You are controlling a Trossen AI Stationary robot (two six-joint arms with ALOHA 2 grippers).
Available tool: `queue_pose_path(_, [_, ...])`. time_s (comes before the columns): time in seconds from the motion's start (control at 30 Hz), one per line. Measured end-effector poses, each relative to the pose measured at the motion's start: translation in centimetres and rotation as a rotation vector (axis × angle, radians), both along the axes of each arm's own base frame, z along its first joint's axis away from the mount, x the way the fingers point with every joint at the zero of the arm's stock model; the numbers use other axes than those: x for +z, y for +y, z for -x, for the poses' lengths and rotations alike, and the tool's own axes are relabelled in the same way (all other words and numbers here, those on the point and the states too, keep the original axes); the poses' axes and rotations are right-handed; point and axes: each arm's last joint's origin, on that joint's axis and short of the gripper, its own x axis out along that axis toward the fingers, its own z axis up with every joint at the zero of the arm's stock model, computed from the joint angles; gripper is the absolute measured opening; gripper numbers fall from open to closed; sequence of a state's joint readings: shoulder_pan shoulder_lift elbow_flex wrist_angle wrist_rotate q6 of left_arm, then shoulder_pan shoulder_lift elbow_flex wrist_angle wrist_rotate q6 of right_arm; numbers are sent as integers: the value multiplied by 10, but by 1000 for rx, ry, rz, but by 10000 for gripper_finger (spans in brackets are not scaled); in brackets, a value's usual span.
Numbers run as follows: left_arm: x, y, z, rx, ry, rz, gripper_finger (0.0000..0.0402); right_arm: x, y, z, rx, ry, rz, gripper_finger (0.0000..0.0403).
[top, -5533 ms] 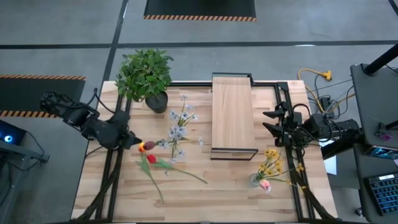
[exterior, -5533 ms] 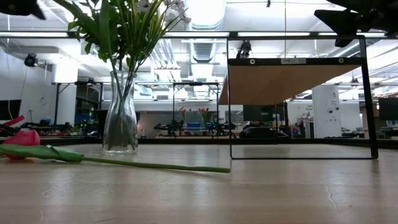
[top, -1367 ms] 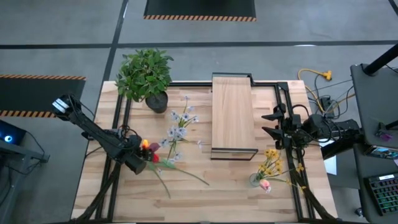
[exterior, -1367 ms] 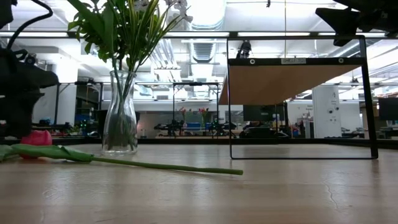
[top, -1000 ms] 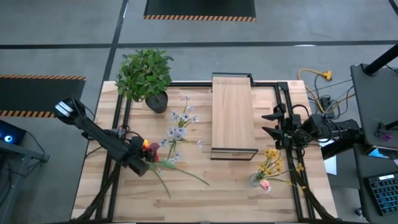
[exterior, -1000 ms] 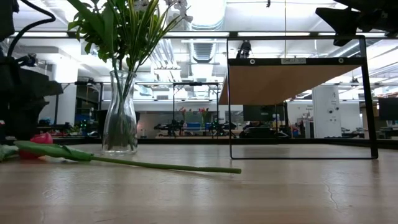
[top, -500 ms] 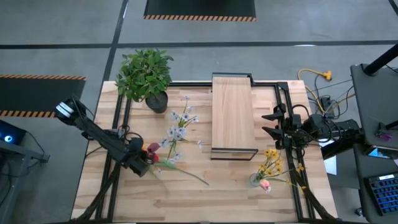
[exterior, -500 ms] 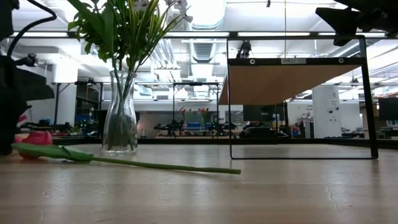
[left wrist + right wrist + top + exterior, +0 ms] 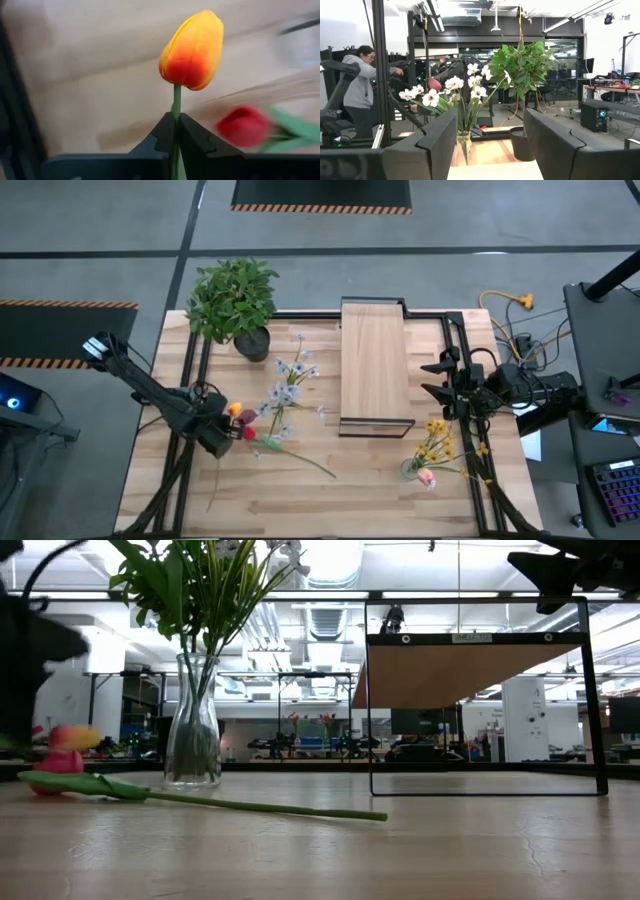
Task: Pick and place flowers into a vace then onto a shelf
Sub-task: Put the yellow tulip into the left transparent glass vase
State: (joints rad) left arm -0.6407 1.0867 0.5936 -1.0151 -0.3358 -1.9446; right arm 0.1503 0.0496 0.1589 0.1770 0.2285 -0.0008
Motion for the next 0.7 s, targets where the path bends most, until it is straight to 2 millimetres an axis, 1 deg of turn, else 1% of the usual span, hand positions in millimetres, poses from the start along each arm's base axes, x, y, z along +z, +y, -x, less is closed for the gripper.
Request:
queue_pose_path(0.2, [43,1,-9,-141,-234,-141,1,0,0,0,1,0,-1,219])
queue_pose_path(0.33, [75,0,-14,-248,-331,-247,1,0,0,0,0,0,-1,219])
queue_pose_path(0.43, [98,0,-16,-323,-351,-323,0,0,0,0,0,1,-1,219])
queue_pose_path(0.6, [135,6,-12,-377,-360,-468,0,0,0,0,7,-1,-23,219])
queue_pose_path(0.7, [153,9,-11,-451,-359,-611,0,0,0,0,7,-1,-23,219])
